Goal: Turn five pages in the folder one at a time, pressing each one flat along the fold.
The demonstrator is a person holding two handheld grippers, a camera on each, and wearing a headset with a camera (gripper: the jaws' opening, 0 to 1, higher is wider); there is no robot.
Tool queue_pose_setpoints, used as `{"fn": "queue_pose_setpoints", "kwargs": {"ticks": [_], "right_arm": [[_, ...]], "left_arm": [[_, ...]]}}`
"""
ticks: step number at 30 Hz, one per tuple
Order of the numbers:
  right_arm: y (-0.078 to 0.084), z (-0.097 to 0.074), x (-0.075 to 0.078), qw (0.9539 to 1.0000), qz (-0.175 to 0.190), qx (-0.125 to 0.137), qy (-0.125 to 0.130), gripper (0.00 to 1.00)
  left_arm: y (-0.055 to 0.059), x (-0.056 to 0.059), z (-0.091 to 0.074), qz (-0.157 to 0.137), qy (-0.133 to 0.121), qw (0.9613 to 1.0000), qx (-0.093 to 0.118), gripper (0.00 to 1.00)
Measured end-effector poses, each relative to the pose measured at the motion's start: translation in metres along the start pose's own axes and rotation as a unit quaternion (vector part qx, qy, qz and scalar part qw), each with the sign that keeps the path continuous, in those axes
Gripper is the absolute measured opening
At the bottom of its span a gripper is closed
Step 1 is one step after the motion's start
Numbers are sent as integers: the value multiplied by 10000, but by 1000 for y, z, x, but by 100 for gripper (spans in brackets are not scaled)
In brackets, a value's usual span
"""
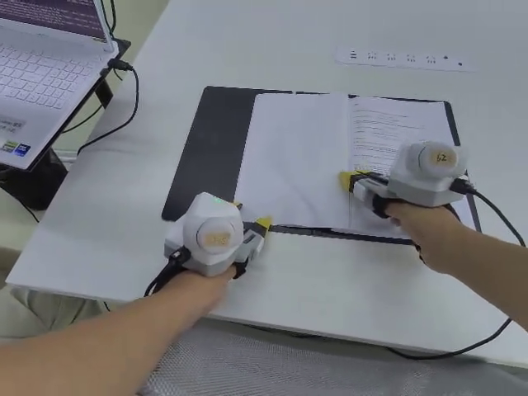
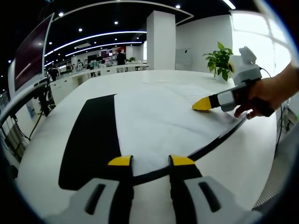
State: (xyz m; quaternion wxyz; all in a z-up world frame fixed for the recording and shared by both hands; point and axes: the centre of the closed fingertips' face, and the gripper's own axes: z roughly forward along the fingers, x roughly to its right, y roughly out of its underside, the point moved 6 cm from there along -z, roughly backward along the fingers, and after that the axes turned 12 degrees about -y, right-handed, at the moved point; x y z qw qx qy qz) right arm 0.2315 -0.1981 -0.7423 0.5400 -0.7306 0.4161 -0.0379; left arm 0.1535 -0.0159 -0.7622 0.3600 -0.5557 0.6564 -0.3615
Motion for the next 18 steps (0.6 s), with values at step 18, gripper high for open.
{"fn": "queue_pose_setpoints", "kwargs": {"ticks": [18], "right_arm": [[31, -24, -23, 9997, 37, -177, -163, 0]], "left_arm": [[-2, 1, -3, 9, 4, 10000, 12, 29]]}}
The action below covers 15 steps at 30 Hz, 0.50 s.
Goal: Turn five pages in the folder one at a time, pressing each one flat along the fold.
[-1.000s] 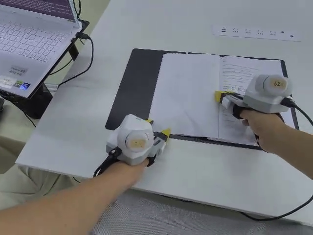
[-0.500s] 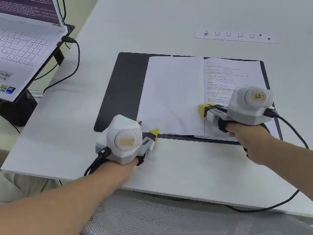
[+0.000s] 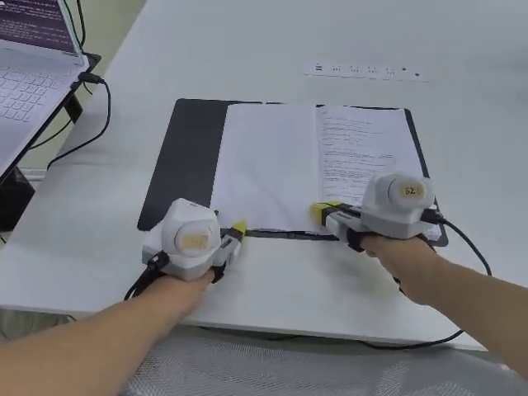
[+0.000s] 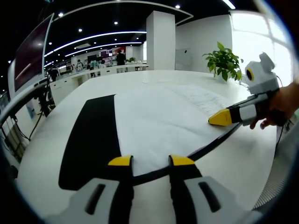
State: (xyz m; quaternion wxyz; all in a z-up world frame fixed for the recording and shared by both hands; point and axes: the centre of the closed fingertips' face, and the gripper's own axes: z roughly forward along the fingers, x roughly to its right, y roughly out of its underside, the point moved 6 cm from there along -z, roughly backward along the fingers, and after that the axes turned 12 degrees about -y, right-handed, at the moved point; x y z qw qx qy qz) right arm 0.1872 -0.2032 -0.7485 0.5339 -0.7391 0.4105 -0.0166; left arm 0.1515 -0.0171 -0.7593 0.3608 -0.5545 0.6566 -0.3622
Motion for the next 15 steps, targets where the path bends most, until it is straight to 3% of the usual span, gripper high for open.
{"fn": "queue_pose_setpoints", "kwargs": {"ticks": [10, 13, 15], "right_arm": [[17, -14, -15, 9997, 210, -106, -48, 0], [23, -20, -24, 9985, 466, -263, -117, 0], [33, -25, -31, 9961, 545, -659, -209, 0]], "left_arm": [[-1, 0, -1, 16, 7, 10000, -23, 29], [-1, 0, -1, 24, 8, 10000, -45, 29], [-2, 0, -1, 26, 7, 10000, -61, 29]]}}
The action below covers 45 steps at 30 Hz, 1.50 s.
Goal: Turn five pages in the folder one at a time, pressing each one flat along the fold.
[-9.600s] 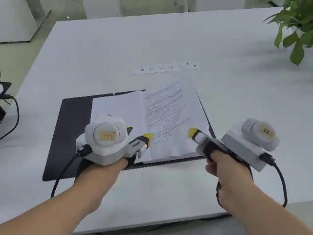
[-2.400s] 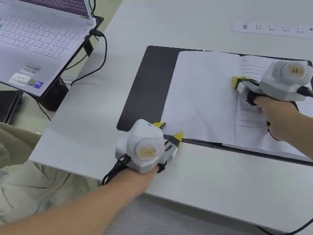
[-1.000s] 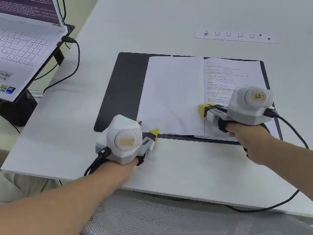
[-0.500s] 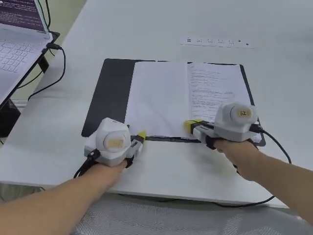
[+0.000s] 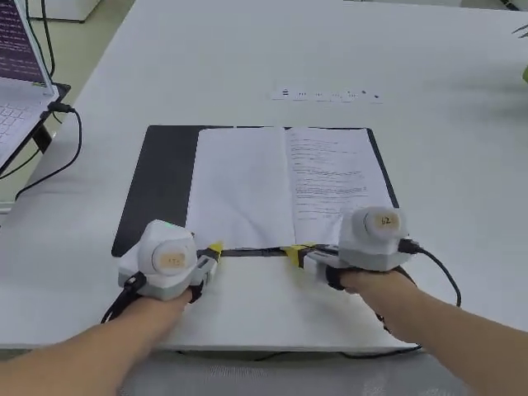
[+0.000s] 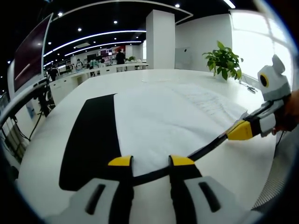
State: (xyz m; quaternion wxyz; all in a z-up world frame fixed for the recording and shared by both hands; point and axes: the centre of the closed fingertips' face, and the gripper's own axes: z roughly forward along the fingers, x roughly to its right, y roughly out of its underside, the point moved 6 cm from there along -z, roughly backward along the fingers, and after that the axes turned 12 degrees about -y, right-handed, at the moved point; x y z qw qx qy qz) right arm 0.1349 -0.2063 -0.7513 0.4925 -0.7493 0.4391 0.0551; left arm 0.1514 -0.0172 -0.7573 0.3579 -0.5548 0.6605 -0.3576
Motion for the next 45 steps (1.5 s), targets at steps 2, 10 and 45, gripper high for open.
{"fn": "queue_pose_setpoints", "kwargs": {"ticks": [2, 10, 45], "right_arm": [[3, -6, -9, 10000, 1, 12, -54, 0], [-14, -51, -44, 9982, 244, 507, -187, 0], [-33, -193, -35, 9641, -302, 1572, 2119, 94]], "left_arm": [[-1, 0, 0, -6, -3, 10000, -43, 29], [-11, 2, -1, -97, 178, 9951, -965, 33], [-82, -24, -151, -492, -74, 9988, 6, 99]]}}
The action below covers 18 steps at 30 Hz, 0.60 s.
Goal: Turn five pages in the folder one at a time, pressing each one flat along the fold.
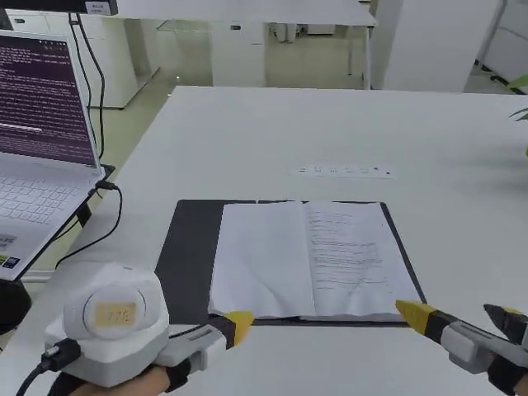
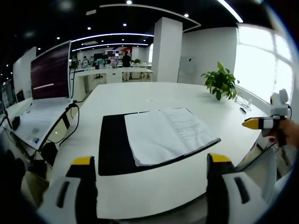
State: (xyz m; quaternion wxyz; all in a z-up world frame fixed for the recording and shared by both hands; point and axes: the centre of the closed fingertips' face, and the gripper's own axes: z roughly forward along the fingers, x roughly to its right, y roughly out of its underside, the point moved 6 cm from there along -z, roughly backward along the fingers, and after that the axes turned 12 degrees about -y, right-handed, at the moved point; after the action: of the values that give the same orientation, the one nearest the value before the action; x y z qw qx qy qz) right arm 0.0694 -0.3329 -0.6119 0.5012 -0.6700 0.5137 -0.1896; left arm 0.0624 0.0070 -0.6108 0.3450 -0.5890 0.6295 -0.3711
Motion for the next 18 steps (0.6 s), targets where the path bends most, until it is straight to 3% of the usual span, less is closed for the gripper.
{"fn": "queue_pose_setpoints", "kwargs": {"ticks": [2, 9, 18], "right_arm": [[0, 0, -2, 9998, -192, -9, -87, 100], [0, 2, -1, 9996, -227, -55, -164, 100], [1, -2, 3, 9998, -108, 79, -171, 99]], "left_arm": [[1, -1, -3, 27, -32, 10000, 8, 99], [2, -4, -9, 100, -86, 9999, -11, 99], [-10, -1, 0, 209, -109, 9997, 100, 99]]}}
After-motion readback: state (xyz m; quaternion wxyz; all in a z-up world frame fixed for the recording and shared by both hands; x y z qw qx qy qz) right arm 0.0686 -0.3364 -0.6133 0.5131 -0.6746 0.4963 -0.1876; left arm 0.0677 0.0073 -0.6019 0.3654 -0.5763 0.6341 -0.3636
